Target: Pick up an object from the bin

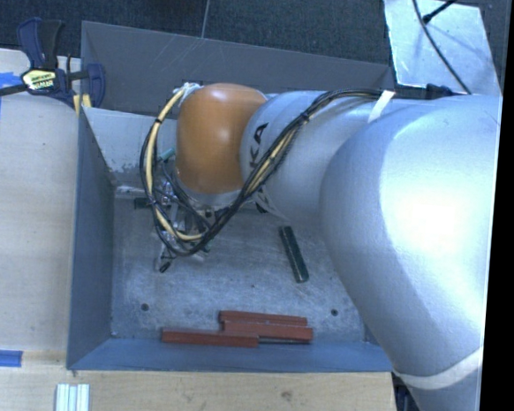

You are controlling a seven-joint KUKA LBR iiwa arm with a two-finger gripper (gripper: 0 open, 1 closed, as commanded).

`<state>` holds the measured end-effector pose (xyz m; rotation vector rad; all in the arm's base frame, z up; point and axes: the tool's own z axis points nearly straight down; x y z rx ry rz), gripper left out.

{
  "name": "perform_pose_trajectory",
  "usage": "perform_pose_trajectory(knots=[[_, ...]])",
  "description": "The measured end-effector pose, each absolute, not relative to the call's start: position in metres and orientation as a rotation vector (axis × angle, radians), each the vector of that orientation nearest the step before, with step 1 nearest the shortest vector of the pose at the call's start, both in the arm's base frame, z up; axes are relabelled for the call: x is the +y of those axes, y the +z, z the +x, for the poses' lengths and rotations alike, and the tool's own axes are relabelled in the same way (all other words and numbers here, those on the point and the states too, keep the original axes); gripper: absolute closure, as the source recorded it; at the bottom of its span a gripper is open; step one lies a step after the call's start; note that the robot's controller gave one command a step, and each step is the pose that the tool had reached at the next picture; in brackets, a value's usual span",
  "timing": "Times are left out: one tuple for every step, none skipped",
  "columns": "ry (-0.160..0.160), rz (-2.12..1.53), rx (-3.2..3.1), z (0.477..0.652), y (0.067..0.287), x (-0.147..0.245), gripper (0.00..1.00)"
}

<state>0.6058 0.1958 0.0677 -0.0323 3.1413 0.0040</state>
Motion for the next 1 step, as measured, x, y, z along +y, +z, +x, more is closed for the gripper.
perform_pose_trajectory(knots=[[-0.005,-0.759,3.047,0.6072,0.0972,0.0944,0.0]])
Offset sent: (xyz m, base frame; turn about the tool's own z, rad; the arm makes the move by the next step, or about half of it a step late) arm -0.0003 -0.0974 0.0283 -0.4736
